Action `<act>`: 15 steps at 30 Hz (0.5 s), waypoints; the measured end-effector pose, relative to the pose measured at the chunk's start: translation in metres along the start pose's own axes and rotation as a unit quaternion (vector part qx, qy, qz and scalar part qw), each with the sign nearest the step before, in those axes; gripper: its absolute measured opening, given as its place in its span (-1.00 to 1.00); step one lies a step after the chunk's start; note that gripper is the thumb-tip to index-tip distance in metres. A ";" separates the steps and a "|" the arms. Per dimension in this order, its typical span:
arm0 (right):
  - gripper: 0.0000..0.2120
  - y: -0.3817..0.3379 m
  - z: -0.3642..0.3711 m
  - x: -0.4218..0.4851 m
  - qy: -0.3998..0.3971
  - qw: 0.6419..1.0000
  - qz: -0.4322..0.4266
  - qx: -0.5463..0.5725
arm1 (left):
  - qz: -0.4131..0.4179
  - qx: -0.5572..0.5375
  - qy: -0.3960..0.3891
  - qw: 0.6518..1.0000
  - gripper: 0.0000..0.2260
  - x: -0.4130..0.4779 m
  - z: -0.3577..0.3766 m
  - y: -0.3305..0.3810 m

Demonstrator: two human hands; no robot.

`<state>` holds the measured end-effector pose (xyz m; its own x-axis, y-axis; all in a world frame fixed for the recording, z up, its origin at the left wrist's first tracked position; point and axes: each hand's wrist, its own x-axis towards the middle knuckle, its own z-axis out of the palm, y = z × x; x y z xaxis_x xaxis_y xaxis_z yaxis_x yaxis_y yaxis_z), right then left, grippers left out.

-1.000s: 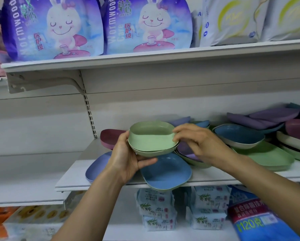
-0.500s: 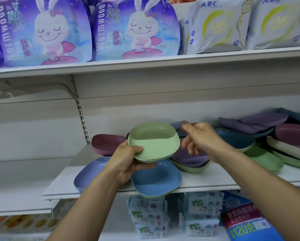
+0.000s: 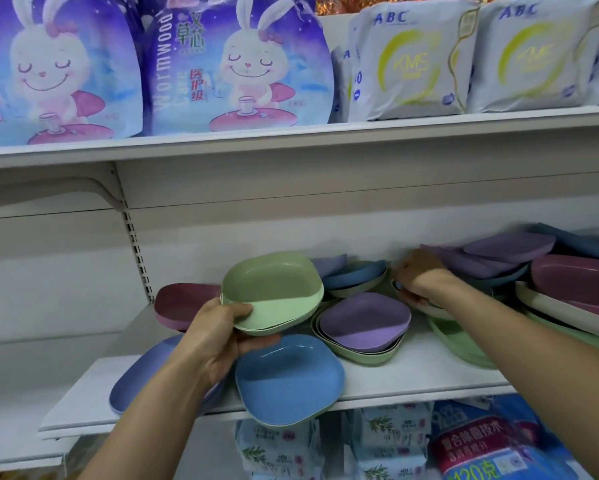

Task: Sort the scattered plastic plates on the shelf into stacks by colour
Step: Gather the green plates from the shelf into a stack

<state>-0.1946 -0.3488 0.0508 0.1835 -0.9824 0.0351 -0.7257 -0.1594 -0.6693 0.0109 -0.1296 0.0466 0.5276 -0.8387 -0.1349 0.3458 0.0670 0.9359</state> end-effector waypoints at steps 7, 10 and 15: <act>-0.81 -0.013 -0.004 0.019 0.017 0.999 -0.027 -0.022 | -0.001 -0.007 0.011 1.000 -0.82 0.003 -0.006 0.006; -0.82 -0.013 -0.006 0.028 0.010 0.999 -0.017 0.026 | 0.000 -0.005 0.017 1.000 -0.80 0.005 -0.009 0.007; -0.85 -0.021 -0.017 0.031 -0.028 0.998 -0.042 0.026 | 0.002 -0.001 0.018 1.000 -0.76 0.007 -0.011 0.006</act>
<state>-0.1849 -0.3779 0.0786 0.2802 -0.9585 0.0517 -0.6716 -0.2342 -0.7029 0.0249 -0.1292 0.0480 0.5563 -0.8188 -0.1417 0.3444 0.0720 0.9361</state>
